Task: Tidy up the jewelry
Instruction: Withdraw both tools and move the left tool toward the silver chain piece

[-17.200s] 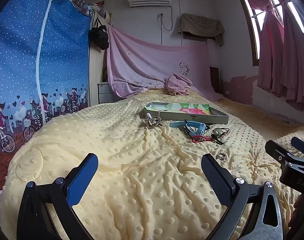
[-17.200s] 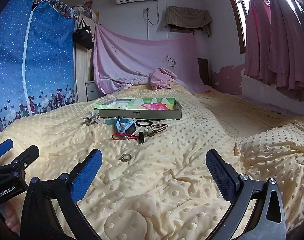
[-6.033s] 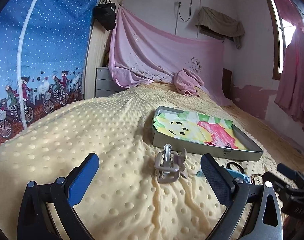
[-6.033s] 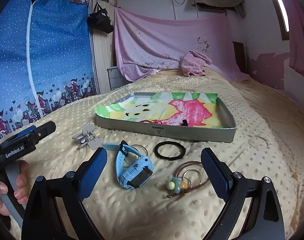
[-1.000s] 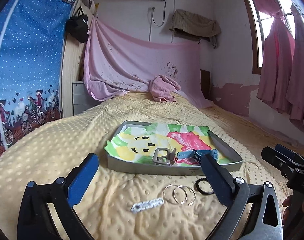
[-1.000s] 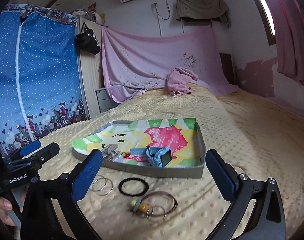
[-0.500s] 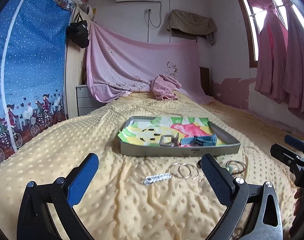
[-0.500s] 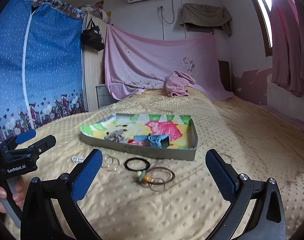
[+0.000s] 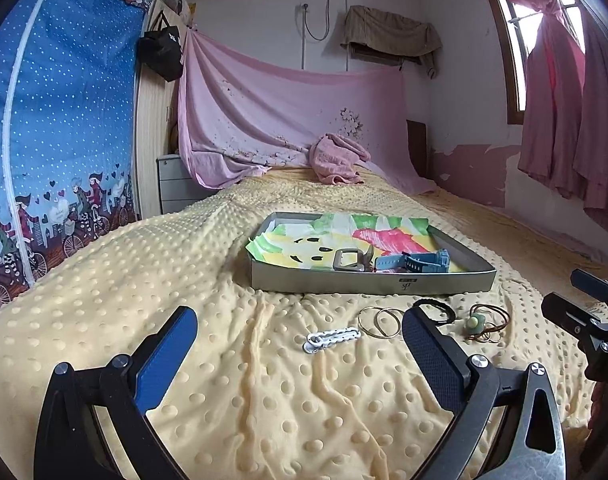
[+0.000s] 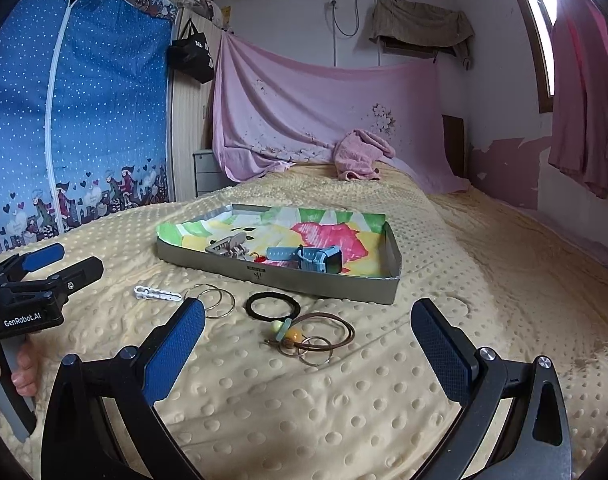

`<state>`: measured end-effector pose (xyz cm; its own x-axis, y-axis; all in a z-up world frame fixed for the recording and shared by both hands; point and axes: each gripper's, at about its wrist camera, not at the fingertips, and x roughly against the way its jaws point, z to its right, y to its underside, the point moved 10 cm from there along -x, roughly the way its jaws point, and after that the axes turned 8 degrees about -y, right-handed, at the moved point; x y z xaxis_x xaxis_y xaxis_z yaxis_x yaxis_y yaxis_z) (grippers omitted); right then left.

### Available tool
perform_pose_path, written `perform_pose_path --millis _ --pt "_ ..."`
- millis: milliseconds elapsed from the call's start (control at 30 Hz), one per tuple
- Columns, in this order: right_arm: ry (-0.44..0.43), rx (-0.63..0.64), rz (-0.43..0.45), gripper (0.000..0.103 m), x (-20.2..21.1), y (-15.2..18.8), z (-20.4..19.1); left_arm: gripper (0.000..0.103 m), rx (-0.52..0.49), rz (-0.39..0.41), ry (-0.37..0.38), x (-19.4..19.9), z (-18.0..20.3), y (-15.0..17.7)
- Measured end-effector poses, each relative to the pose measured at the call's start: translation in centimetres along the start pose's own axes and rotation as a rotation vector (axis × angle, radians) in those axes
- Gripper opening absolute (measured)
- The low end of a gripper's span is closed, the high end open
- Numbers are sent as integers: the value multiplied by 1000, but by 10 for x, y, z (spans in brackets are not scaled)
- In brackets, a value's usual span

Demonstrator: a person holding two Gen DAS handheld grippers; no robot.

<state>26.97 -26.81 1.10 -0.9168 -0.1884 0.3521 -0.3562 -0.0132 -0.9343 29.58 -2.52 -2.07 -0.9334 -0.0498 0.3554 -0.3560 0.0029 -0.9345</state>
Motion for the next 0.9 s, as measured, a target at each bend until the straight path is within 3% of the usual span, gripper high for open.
perform_pose_path --millis 300,367,467,633,900 --pt "-28 -12 -44 101 -31 8 -2 103 -10 -28 30 -20 5 2" --pt "-36 -11 -59 91 -37 11 -3 101 -14 -36 45 -24 7 3" --pt "-55 -19 -96 71 -49 19 -4 88 -26 -83 77 -35 14 9" --pt "-98 -48 -175 52 -74 34 -7 69 -22 -173 133 -53 20 23" --pt "-147 -103 -256 46 -104 56 -11 52 1 -283 182 -75 26 43"
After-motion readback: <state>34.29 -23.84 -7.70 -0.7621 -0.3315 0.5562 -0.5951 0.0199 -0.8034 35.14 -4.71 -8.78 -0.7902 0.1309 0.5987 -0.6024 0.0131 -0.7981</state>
